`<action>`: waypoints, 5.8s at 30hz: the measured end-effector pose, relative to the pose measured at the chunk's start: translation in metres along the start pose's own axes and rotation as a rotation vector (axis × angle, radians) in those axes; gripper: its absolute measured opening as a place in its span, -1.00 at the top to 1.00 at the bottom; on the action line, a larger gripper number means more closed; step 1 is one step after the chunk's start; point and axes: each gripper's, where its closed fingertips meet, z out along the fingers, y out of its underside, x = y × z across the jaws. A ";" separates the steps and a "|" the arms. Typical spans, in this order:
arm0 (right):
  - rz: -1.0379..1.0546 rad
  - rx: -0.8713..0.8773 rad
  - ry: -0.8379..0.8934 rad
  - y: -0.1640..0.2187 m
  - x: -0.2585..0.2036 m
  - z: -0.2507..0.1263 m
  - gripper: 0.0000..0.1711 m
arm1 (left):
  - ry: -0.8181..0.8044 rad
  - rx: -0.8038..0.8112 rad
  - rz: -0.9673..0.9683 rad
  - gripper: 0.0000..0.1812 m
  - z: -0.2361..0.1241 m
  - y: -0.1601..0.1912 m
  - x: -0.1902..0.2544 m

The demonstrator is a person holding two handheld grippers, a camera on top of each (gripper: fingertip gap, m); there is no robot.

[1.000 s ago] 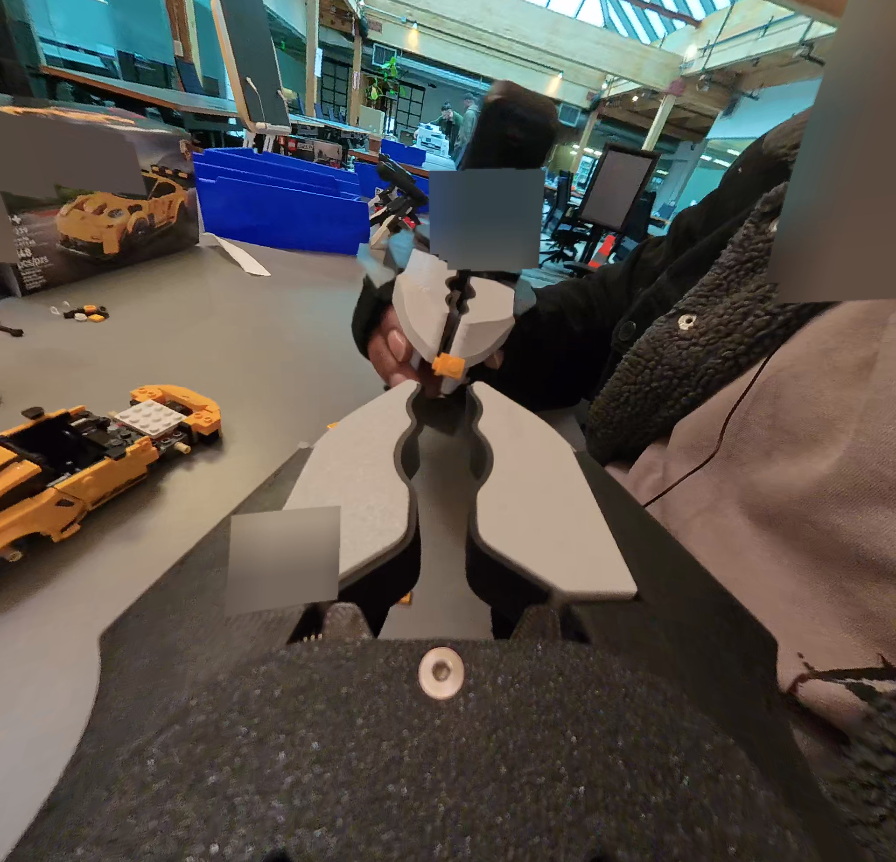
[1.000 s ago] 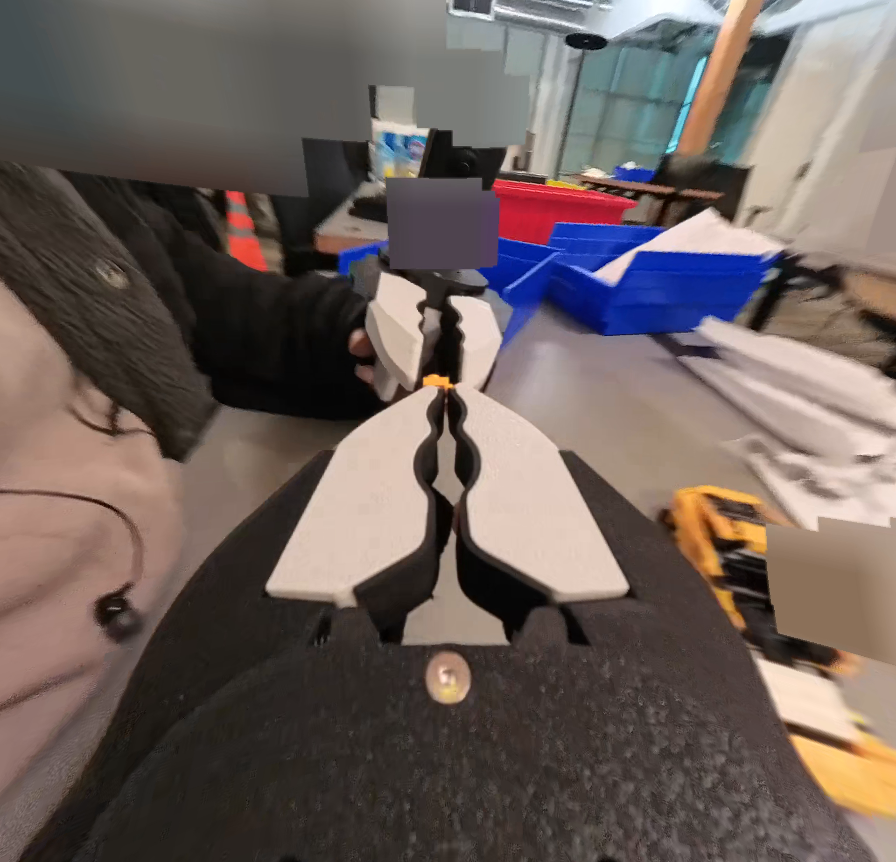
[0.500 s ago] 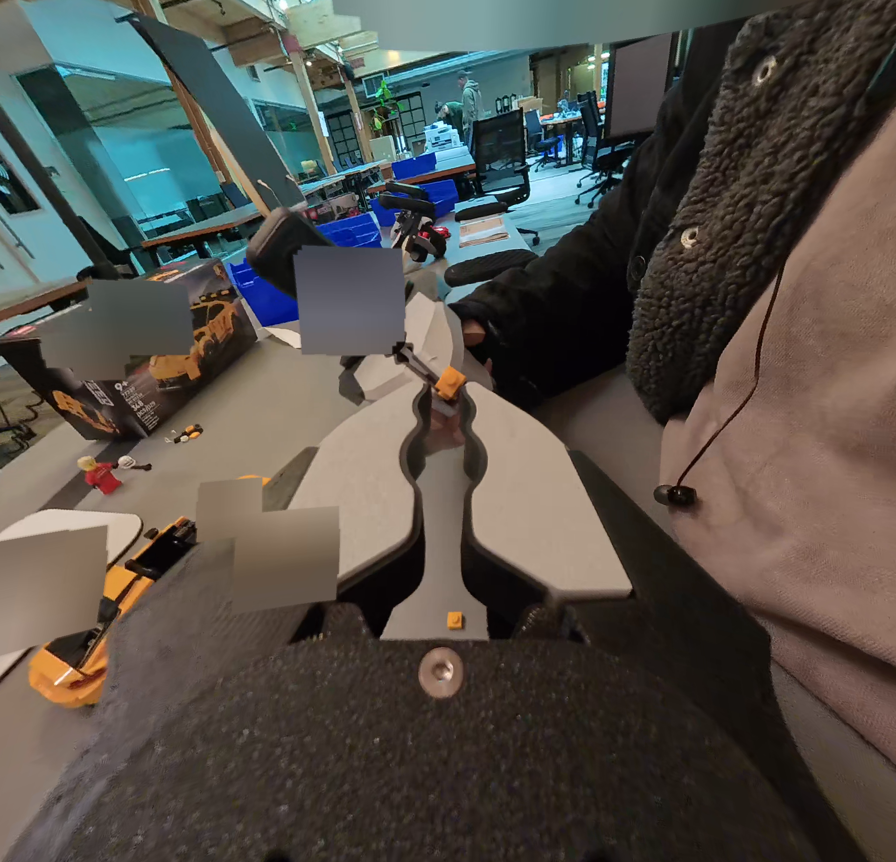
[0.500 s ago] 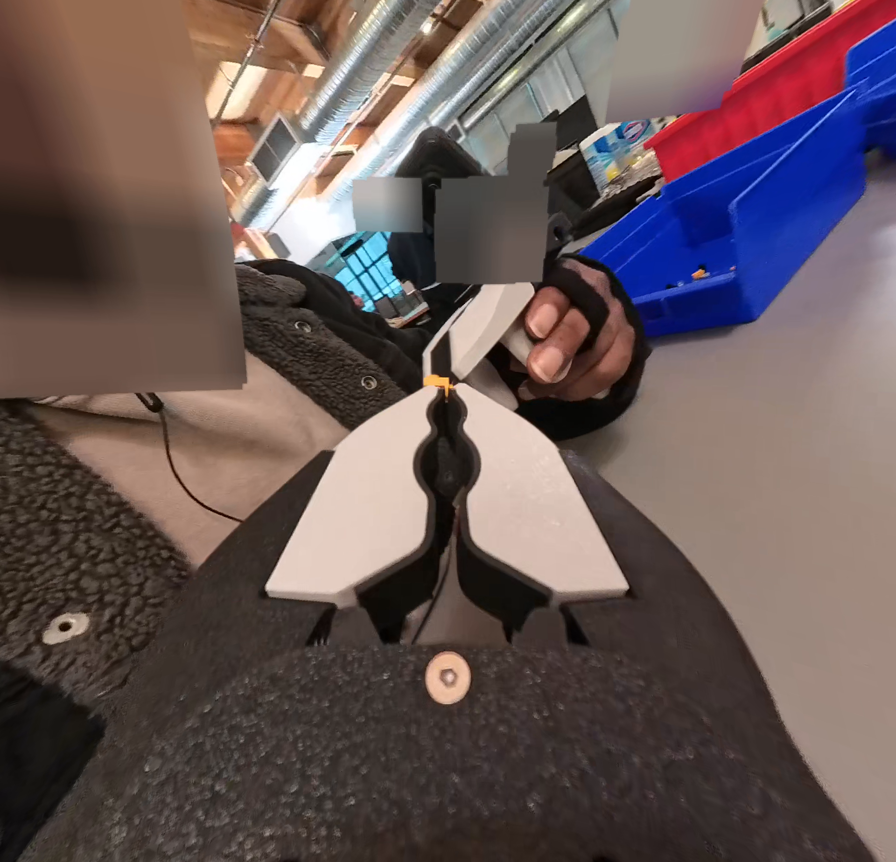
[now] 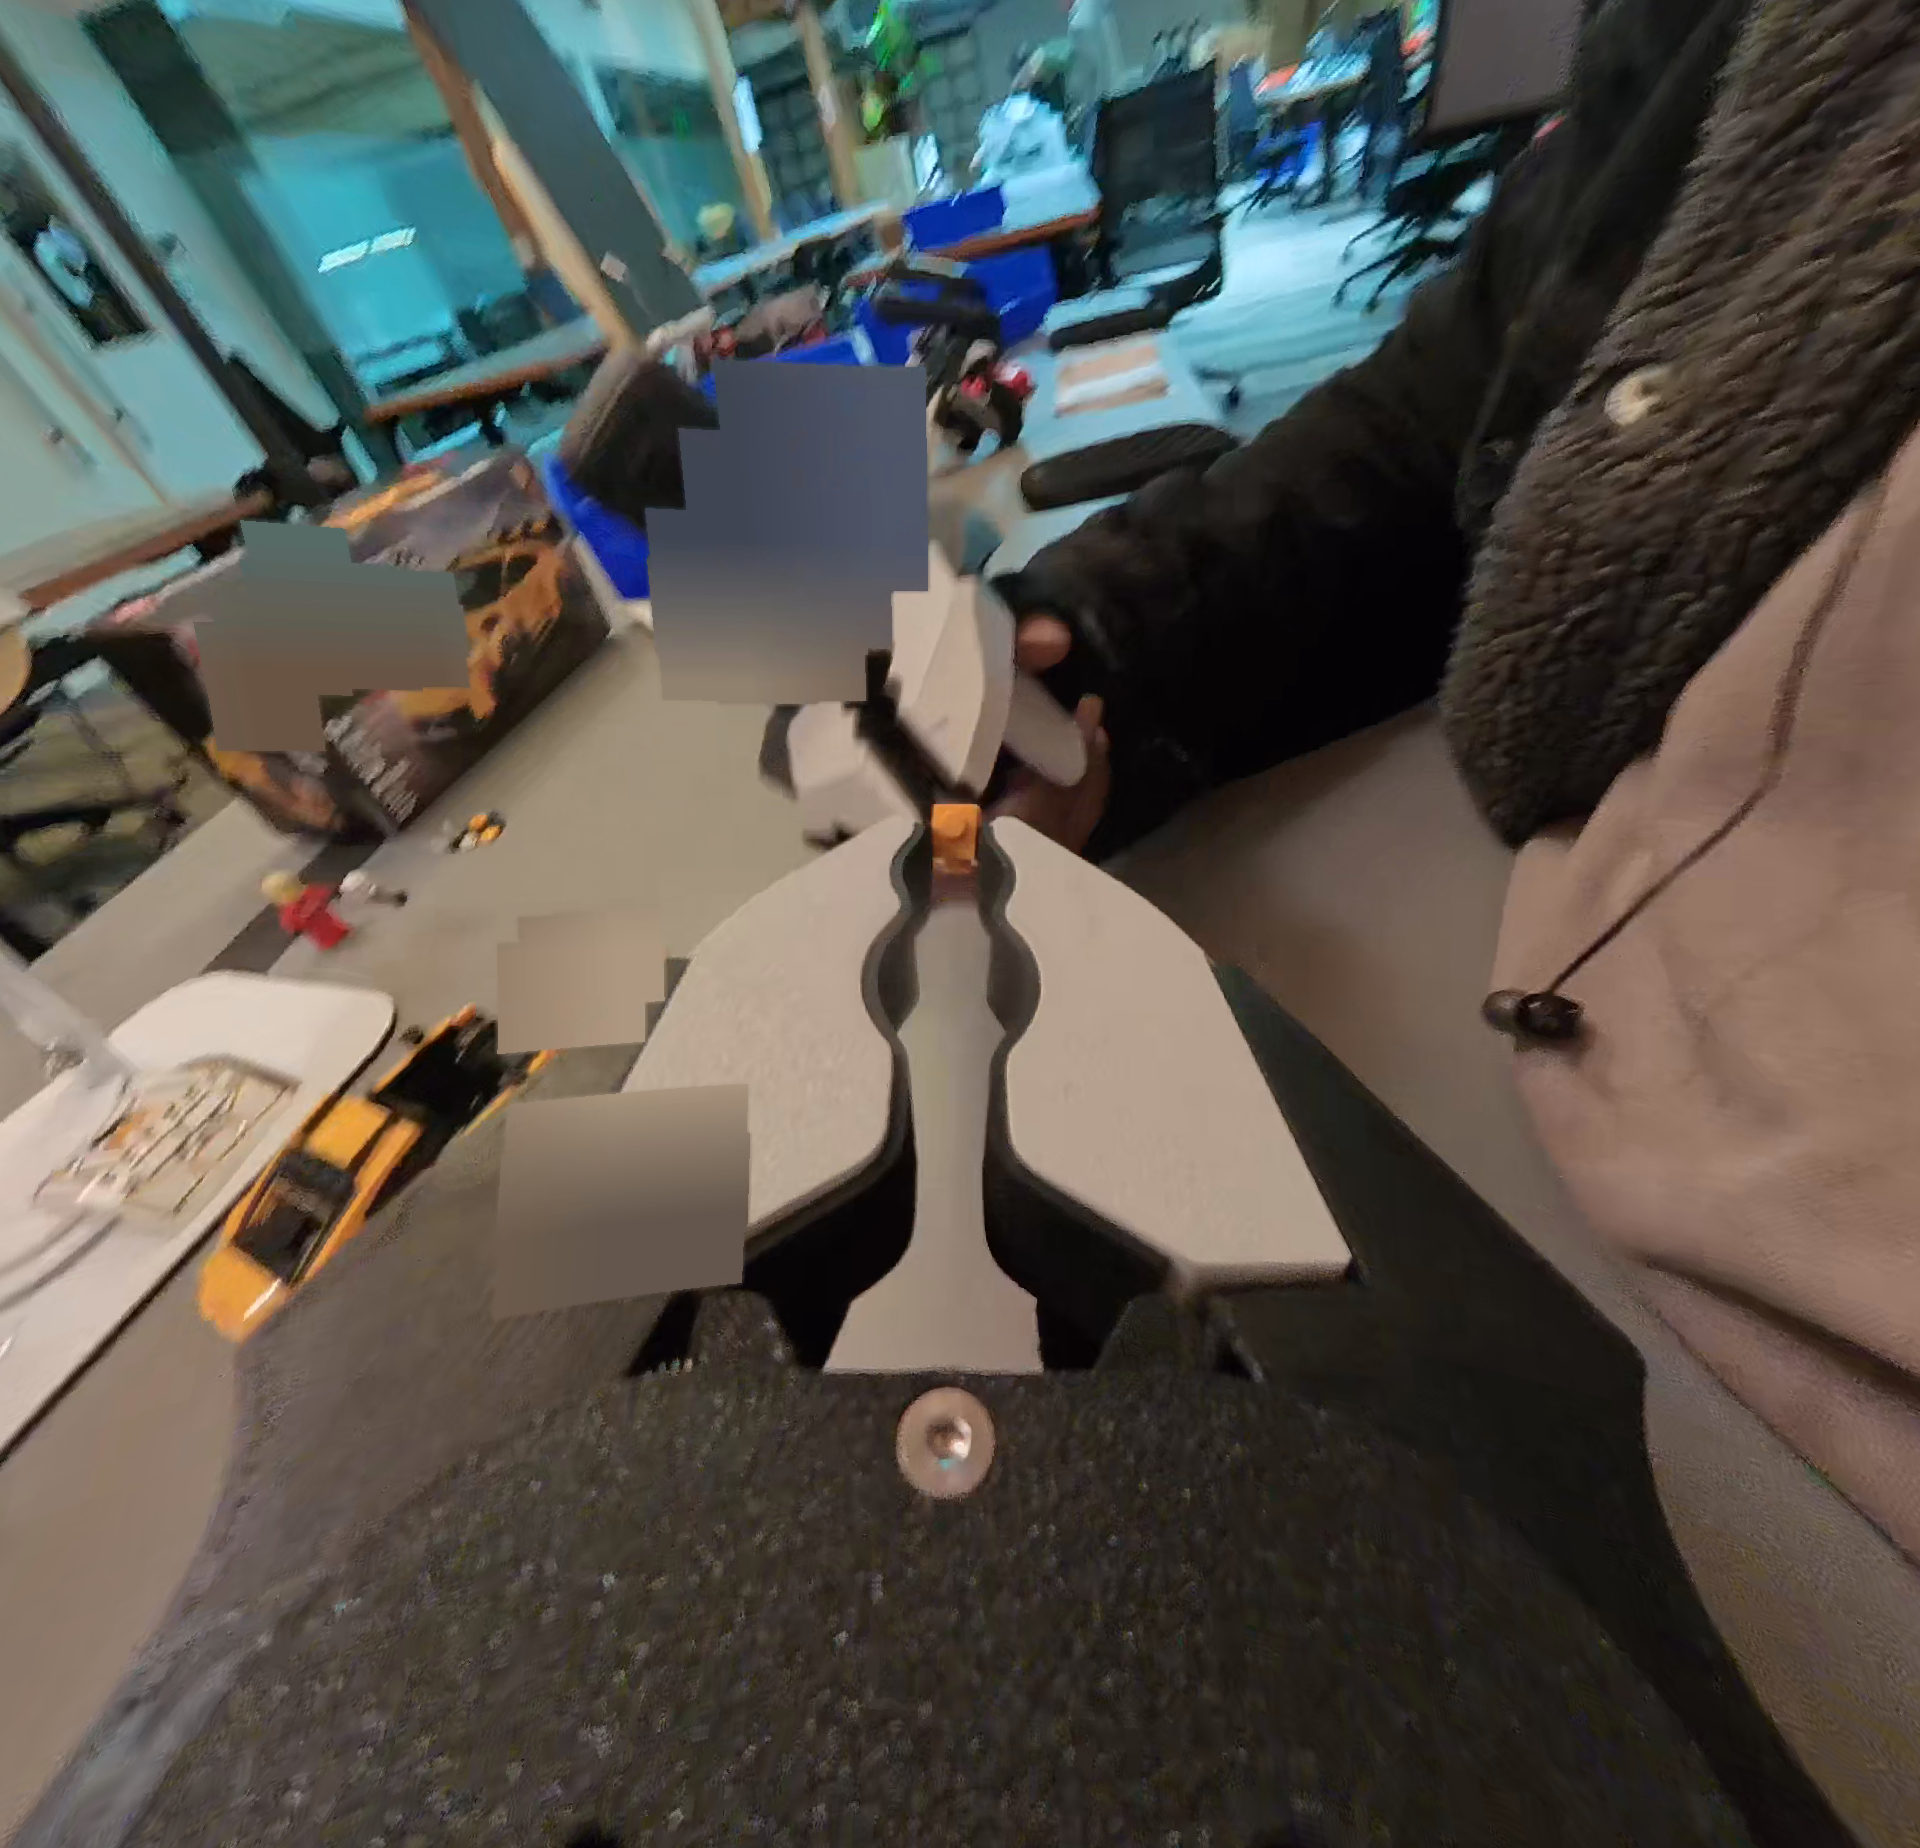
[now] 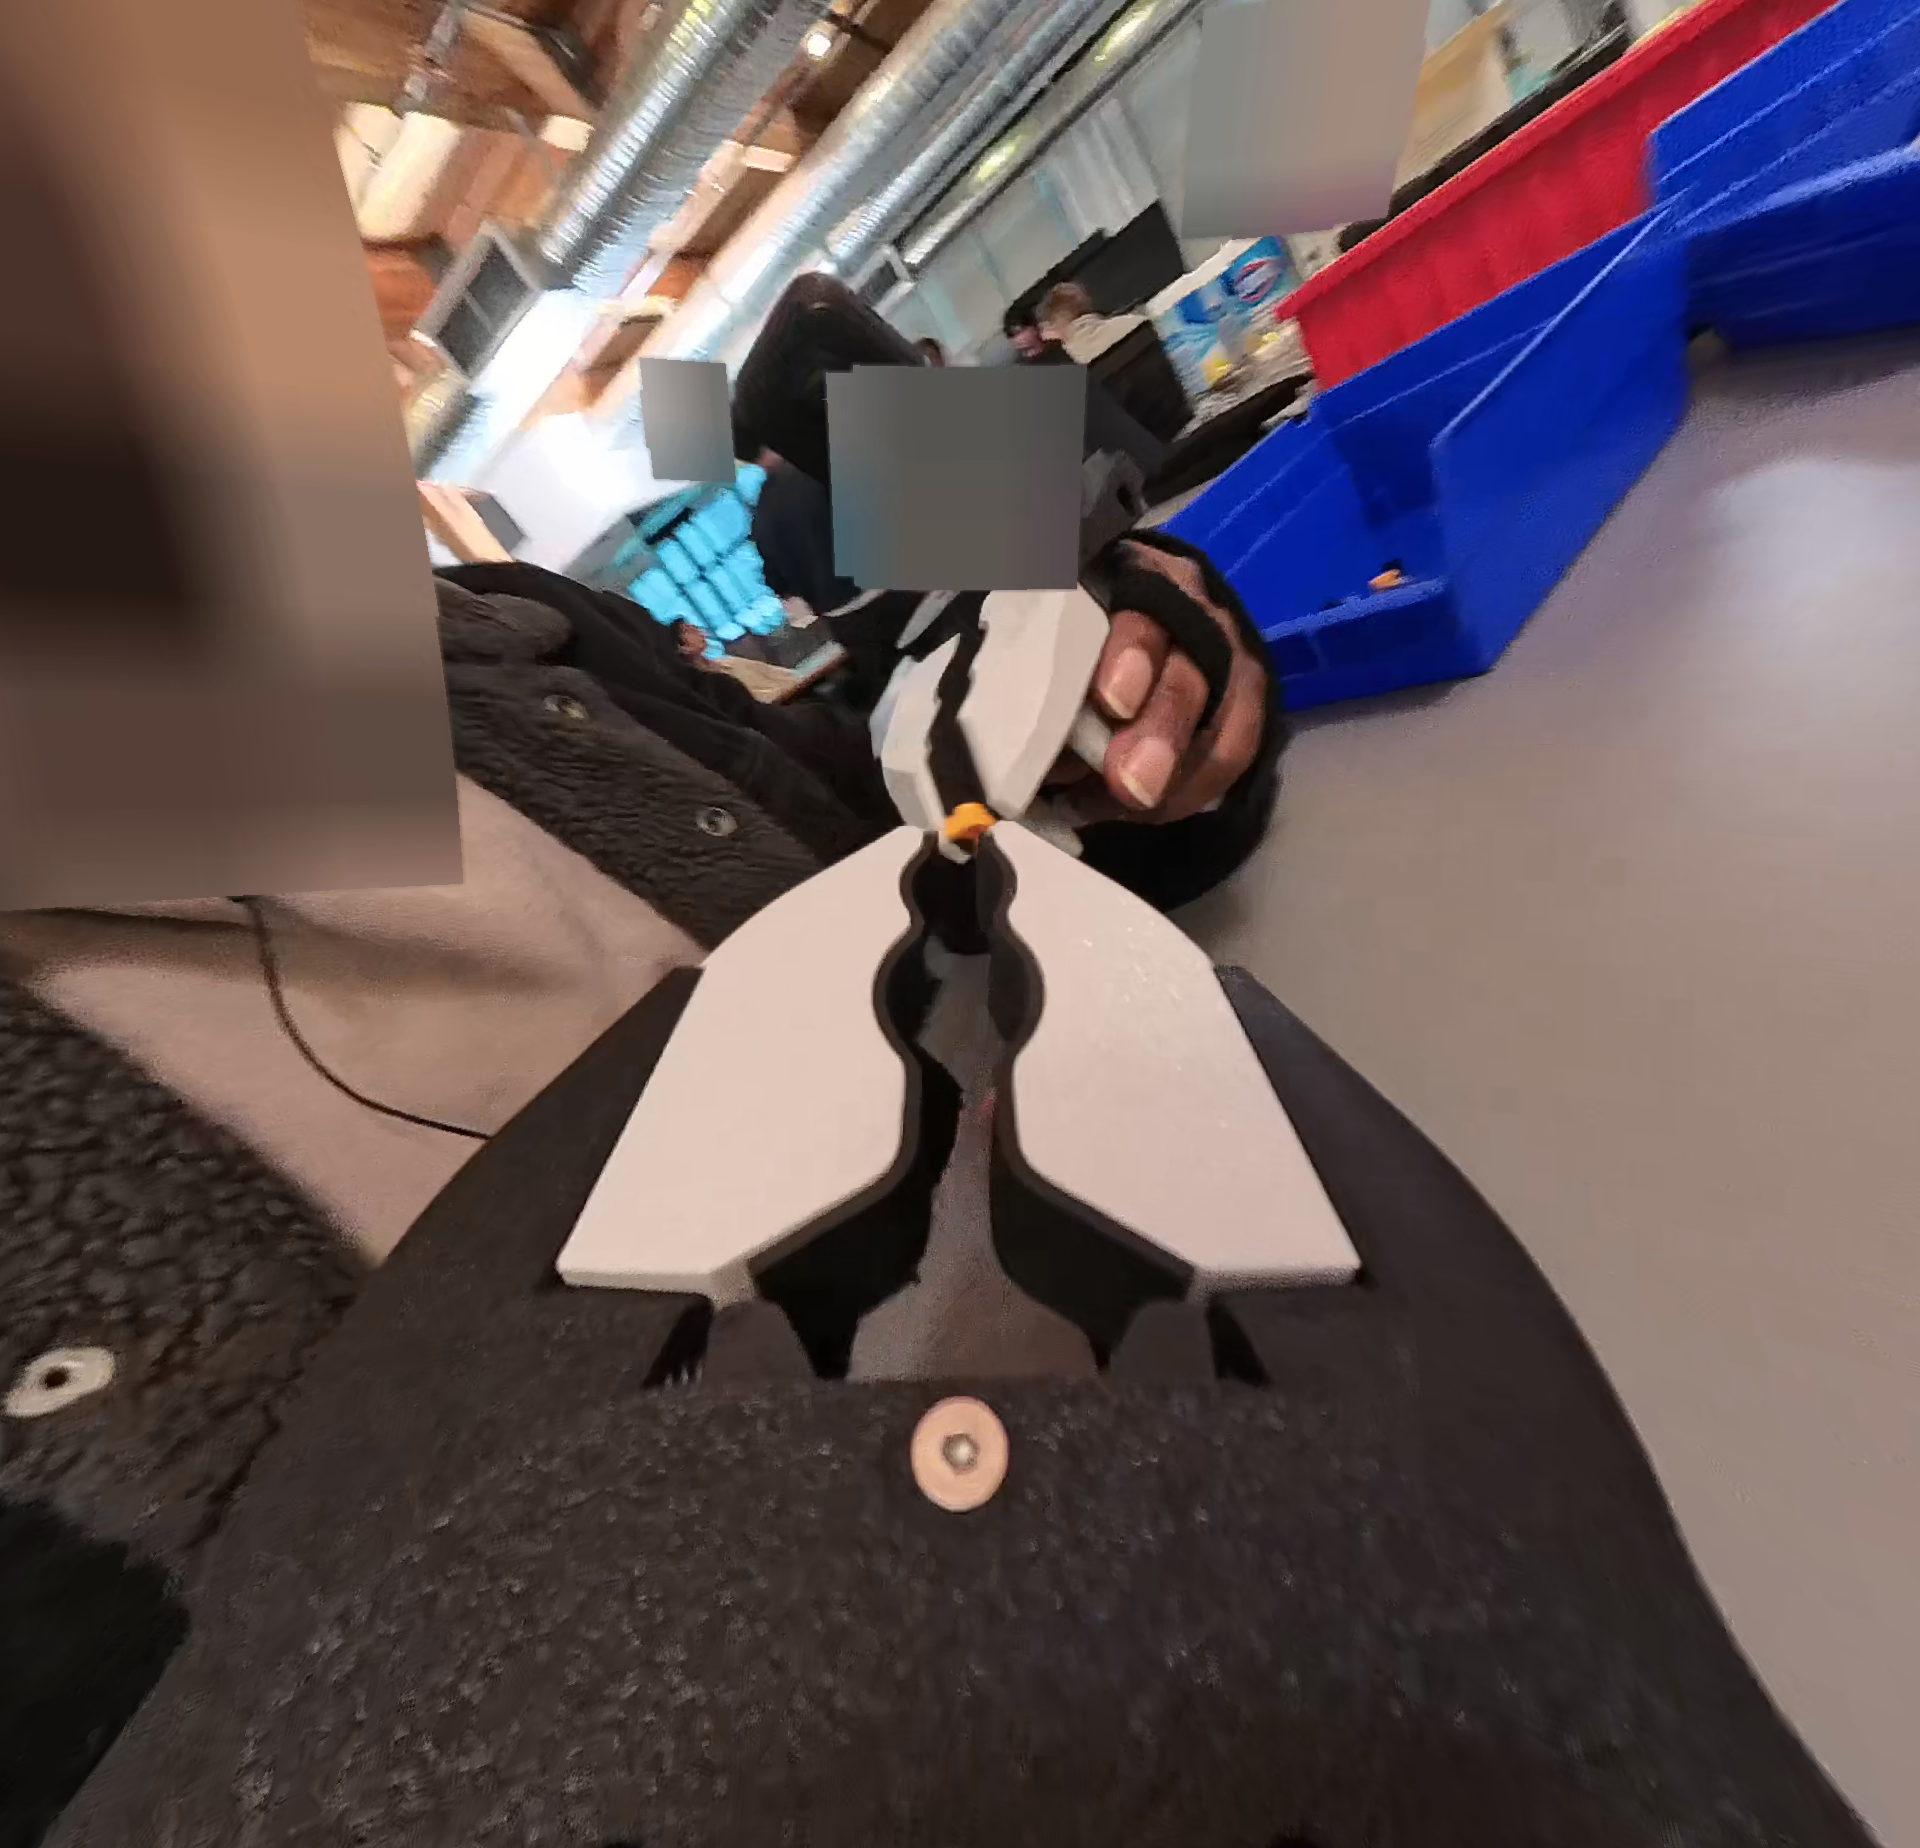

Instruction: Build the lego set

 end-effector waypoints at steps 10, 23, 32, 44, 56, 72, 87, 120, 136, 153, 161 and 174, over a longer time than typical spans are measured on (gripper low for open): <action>-0.057 -0.062 0.279 0.004 0.033 0.000 0.78 | -0.190 -0.262 0.169 0.91 0.001 0.034 -0.022; 0.176 0.042 0.108 -0.001 0.024 0.003 0.96 | -0.220 -0.163 0.254 0.91 -0.001 0.016 -0.018; 0.274 0.097 -0.111 -0.008 -0.001 0.007 0.96 | -0.148 -0.033 0.194 0.91 -0.003 -0.002 -0.005; 0.314 0.088 -0.087 -0.005 0.006 0.006 0.95 | -0.158 -0.062 0.208 0.92 -0.004 0.004 -0.008; 0.425 0.061 -0.170 -0.001 0.001 0.006 0.96 | -0.151 -0.025 0.307 0.90 -0.004 -0.003 -0.002; 0.437 0.044 -0.250 0.000 -0.011 0.007 0.96 | -0.124 -0.006 0.321 0.92 -0.002 -0.007 0.003; -0.076 -0.152 0.322 0.010 0.043 -0.012 0.84 | -0.131 -0.132 -0.056 0.92 -0.014 0.023 -0.033; -0.377 -0.445 0.434 -0.004 0.042 0.001 0.92 | 0.005 -0.036 -0.266 0.92 -0.015 0.036 -0.036; -0.314 -0.461 0.367 0.010 0.039 0.013 0.92 | 0.075 -0.035 -0.236 0.92 -0.005 0.031 -0.017; -0.347 -0.501 0.353 -0.006 0.021 0.020 0.91 | 0.080 0.142 -0.241 0.92 -0.010 0.004 -0.017; -0.399 -0.577 0.386 -0.019 0.016 0.029 0.91 | 0.043 0.245 -0.246 0.92 -0.020 -0.015 -0.024; -0.435 -0.752 0.427 -0.021 0.015 0.024 0.91 | 0.012 0.182 -0.200 0.92 -0.017 -0.010 -0.024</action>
